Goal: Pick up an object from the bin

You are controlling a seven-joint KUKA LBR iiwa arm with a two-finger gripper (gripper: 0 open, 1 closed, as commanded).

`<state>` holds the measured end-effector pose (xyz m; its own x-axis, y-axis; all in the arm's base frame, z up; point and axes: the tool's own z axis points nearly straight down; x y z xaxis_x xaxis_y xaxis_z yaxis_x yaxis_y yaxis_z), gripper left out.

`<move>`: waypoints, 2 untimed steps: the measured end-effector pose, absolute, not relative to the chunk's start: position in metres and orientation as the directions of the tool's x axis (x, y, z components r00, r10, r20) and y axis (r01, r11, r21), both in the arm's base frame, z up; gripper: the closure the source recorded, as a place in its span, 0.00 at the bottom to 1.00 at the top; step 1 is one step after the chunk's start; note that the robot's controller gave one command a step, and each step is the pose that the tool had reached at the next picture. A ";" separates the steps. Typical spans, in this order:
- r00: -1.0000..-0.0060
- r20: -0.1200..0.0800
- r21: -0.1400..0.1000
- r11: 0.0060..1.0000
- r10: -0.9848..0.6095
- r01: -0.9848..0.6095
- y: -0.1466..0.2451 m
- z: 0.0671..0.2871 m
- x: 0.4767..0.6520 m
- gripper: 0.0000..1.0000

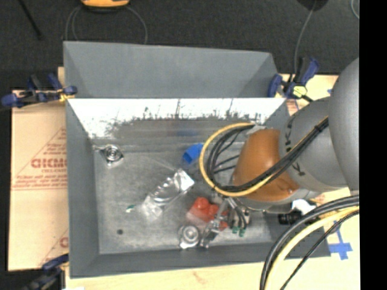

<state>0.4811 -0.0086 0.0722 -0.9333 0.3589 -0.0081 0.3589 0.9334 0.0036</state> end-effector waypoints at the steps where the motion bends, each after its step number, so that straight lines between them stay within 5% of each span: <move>1: -0.888 -0.004 0.003 0.888 0.460 0.460 0.011 0.101 0.477 0.00; 2: -0.826 -0.005 0.004 0.826 0.563 0.563 0.008 0.100 0.477 0.00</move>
Offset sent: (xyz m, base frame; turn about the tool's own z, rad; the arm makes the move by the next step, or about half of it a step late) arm -0.0051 0.0191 0.0278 0.1149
